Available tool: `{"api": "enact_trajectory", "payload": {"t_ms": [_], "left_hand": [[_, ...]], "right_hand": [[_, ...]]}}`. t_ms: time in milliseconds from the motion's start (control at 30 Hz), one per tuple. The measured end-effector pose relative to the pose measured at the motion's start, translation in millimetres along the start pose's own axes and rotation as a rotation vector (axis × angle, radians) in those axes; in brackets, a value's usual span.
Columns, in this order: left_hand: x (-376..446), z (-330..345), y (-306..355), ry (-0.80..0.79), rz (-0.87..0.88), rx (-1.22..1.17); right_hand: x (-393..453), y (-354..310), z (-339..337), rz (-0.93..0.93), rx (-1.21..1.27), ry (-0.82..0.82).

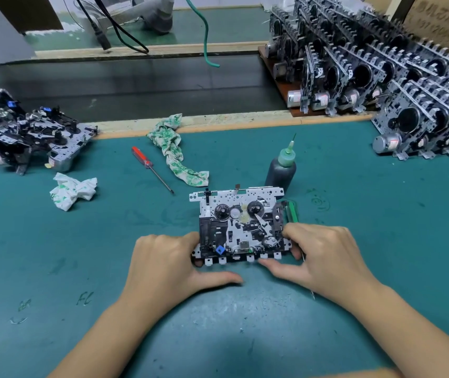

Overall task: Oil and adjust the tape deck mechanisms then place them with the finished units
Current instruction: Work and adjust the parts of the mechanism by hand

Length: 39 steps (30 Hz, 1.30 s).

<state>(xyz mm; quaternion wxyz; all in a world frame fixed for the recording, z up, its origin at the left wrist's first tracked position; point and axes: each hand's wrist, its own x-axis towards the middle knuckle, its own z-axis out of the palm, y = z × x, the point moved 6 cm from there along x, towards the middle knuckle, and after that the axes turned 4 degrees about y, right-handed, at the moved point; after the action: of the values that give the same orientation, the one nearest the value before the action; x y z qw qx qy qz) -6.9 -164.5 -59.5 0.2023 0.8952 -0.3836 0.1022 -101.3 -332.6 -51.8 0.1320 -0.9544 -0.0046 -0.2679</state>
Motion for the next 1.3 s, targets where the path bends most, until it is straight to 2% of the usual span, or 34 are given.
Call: {"api": "enact_trajectory", "payload": {"t_ms": [267, 433, 533, 667, 800, 867, 967, 1067, 1167, 1300], "left_hand": [[0, -2, 3, 0.015, 0.01, 0.027], [-1, -5, 9, 0.037, 0.133, -0.002], [0, -6, 7, 0.079, 0.114, 0.023], [-1, -6, 6, 0.121, 0.085, 0.045], [-1, -7, 3, 0.084, 0.071, 0.027], [-1, -10, 3, 0.075, 0.061, -0.005], [0, -19, -2, 0.09, -0.01, -0.237], [2, -28, -6, 0.13, -0.106, -0.531], [12, -36, -10, 0.214, -0.181, -0.577], [17, -26, -19, 0.197, -0.346, -0.561]], "right_hand": [[1, 0, -1, 0.013, 0.011, -0.023], [1, 1, -1, 0.131, -0.032, 0.013], [1, 2, 1, 0.138, 0.017, -0.01], [0, 2, 0, 0.036, 0.043, -0.076], [3, -1, -2, 0.038, 0.061, -0.102], [5, 0, -5, 0.077, 0.168, -0.108], [9, -1, -13, 0.165, 0.418, -0.067], [16, 0, -16, 0.288, 0.538, -0.03], [23, 1, -12, 0.426, 0.658, -0.062], [29, 3, -1, 0.514, 0.68, -0.125]]}}
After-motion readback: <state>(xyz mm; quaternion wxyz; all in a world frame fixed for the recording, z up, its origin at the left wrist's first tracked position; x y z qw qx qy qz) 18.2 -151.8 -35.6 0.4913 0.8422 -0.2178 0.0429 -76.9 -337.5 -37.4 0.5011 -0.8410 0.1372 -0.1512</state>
